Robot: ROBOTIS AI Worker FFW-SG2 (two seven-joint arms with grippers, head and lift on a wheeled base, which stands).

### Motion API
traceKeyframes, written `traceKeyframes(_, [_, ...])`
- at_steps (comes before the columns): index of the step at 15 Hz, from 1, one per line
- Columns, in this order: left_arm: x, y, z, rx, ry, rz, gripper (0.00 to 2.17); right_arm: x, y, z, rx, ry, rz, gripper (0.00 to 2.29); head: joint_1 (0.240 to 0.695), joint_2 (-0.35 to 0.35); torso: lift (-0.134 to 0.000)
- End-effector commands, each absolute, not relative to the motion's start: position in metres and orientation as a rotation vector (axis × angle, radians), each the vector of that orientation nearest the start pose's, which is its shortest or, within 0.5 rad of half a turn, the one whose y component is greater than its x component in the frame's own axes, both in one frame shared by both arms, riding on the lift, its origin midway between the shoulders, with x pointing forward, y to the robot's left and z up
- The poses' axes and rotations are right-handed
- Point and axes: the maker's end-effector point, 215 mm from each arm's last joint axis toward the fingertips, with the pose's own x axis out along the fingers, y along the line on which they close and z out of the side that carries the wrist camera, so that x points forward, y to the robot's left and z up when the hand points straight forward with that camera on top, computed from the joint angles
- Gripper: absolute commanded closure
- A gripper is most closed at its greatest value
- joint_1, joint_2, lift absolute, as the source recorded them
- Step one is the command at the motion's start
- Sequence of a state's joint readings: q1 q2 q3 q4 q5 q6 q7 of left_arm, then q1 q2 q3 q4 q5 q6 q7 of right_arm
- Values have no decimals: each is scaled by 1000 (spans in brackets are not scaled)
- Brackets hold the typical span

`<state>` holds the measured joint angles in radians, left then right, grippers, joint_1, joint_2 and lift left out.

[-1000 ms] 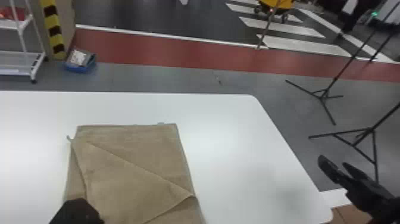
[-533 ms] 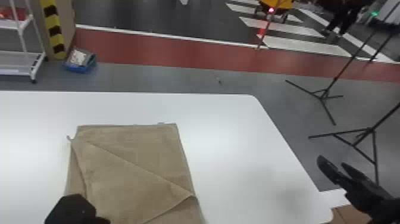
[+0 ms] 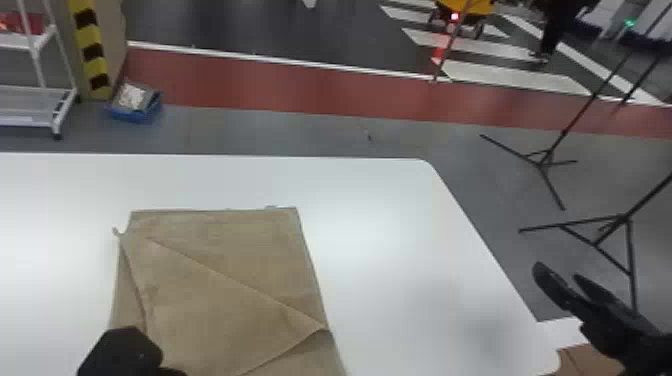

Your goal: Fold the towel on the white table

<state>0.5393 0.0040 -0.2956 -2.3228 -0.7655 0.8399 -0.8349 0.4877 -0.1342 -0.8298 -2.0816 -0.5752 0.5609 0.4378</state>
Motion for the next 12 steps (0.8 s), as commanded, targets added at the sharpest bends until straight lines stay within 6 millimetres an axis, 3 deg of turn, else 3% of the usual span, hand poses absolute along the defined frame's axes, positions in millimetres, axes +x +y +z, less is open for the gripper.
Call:
traceKeyframes(1, [319,81,-448,344,730,-670,448,360,-532,-329,267,221,-147,73,695,-350,-126])
traceKeyframes(5, [314,80,-446,347,732,-689,431,360,-533,-329,280,219,-146,73,695,-350,-126])
traceKeyframes(12, [316,79,-460,367,757,-694,434,357,-535,-331,289,225,-151,73,695,-350,-126])
